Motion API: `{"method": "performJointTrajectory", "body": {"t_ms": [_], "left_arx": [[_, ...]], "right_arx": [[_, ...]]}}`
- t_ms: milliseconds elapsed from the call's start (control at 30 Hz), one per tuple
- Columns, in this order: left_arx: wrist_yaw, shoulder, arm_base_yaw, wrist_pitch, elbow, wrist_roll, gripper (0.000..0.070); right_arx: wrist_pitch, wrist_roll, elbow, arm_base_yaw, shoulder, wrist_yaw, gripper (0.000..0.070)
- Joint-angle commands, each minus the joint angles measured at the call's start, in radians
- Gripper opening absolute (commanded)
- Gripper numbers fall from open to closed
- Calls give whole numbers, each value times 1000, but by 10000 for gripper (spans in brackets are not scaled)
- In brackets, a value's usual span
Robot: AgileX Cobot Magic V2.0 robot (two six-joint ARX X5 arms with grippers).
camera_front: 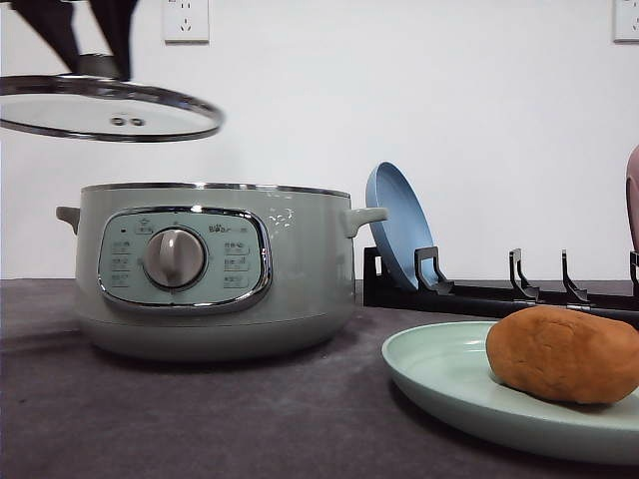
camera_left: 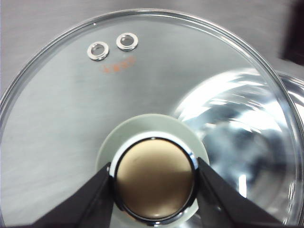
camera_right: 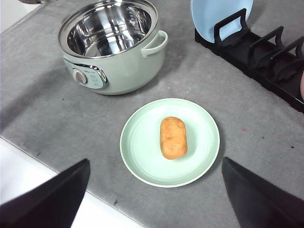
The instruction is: Transfer potato from steamer to green plate
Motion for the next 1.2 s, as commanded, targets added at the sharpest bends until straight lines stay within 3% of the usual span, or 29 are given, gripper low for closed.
{"method": "performJointTrajectory", "body": {"t_ms": [0,267,467,1167], "left_arx": [[5,-1,-30,25,47,0,0],[5,-1,-172,26,47,6,0],[5,1,-228,27,47,8,0],[5,96,-247,18,42,5,0]], "right_arx": [[9,11,16,5,2,3,560],[9,11,16,5,2,4,560],[9,11,16,5,2,4,560],[8,11,16,5,2,5,560]]}}
